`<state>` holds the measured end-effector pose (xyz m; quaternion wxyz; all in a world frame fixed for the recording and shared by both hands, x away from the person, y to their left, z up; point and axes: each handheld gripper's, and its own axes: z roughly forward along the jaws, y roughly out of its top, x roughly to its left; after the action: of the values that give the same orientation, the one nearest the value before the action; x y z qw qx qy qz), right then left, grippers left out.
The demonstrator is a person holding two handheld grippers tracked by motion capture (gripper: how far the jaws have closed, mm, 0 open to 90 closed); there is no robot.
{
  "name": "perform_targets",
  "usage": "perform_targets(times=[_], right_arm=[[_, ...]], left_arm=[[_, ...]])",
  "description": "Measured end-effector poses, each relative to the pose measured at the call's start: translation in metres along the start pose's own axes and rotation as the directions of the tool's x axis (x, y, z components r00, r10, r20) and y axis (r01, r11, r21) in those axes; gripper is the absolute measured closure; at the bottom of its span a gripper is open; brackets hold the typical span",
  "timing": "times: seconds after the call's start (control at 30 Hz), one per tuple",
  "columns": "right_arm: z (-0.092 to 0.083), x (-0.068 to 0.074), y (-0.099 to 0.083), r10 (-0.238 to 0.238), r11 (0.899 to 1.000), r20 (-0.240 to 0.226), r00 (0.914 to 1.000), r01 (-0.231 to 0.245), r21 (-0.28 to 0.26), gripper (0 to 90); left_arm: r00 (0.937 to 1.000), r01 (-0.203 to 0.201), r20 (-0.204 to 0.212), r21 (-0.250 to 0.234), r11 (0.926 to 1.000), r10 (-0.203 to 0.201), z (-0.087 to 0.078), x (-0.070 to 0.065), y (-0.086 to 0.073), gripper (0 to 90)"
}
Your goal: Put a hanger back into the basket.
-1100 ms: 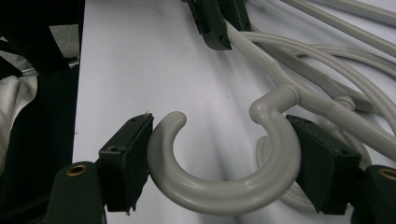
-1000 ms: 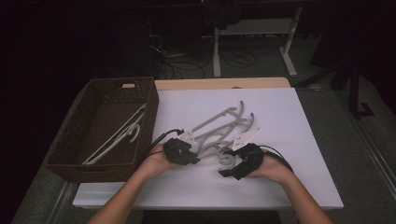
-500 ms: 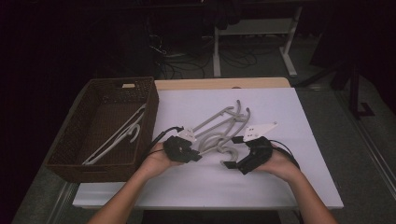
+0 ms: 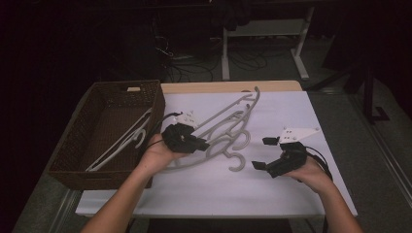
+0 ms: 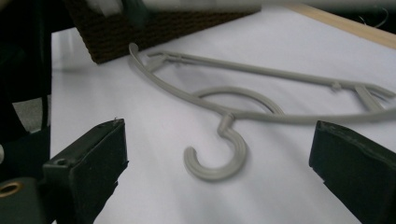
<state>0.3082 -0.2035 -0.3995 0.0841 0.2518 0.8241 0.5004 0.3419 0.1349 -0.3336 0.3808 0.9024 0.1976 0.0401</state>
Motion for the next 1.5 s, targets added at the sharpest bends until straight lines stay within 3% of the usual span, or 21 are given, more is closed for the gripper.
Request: perform_targets(times=[0.17,0.27,0.53,0.67,0.77,1.0,1.1,1.13,1.23,1.37,1.5], right_arm=[[-0.003,-0.005,-0.008,0.02,1.0,0.017,0.9997,-0.02,0.014,3.8],[-0.003,-0.007,-0.009,0.027,1.0,0.022,0.9994,-0.027,0.013,3.9],[-0.002,-0.01,-0.009,0.031,0.999,0.038,0.9988,-0.031,0.007,3.9],[0.0,-0.01,-0.009,0.03,0.999,0.039,0.9988,-0.03,0.015,3.9],[0.002,-0.011,-0.01,0.029,0.999,0.038,0.9988,-0.03,0.02,4.0],[0.003,-0.012,-0.01,0.032,0.999,0.045,0.9985,-0.034,0.028,4.2],[0.004,-0.013,-0.011,0.036,0.999,0.046,0.9983,-0.037,0.035,4.3],[0.004,-0.013,-0.011,0.035,0.999,0.046,0.9983,-0.037,0.036,4.3],[0.005,-0.013,-0.011,0.035,0.999,0.047,0.9983,-0.036,0.036,4.3],[0.005,-0.014,-0.011,0.037,0.998,0.048,0.9981,-0.039,0.04,4.5],[0.006,-0.015,-0.011,0.036,0.998,0.051,0.9981,-0.038,0.044,4.7]], left_arm=[[0.9997,-0.011,-0.024,-0.022,0.9997,0.01,-0.034,0.0,0.021,82.0],[0.9993,-0.016,-0.033,-0.024,0.9996,0.016,-0.051,0.004,0.025,82.0],[0.9957,0.0,-0.092,-0.033,0.9994,-0.003,-0.102,0.022,0.013,82.0],[0.9916,0.019,-0.127,-0.042,0.9989,-0.025,-0.129,0.035,-0.003,82.0],[0.9851,0.046,-0.164,-0.036,0.9983,-0.052,-0.147,0.047,-0.018,82.0],[0.9651,0.137,-0.22,-0.037,0.9899,-0.142,-0.179,0.072,-0.066,81.9],[0.9532,0.187,-0.233,-0.047,0.9812,-0.193,-0.188,0.08,-0.09,82.0],[0.9532,0.187,-0.233,-0.047,0.9812,-0.193,-0.188,0.08,-0.09,81.9],[0.948,0.219,-0.226,-0.048,0.9747,-0.224,-0.194,0.086,-0.115,81.9],[0.9431,0.243,-0.226,-0.032,0.9695,-0.244,-0.195,0.091,-0.132,81.9],[0.9324,0.284,-0.223,-0.036,0.9582,-0.284,-0.196,0.098,-0.146,81.9]])
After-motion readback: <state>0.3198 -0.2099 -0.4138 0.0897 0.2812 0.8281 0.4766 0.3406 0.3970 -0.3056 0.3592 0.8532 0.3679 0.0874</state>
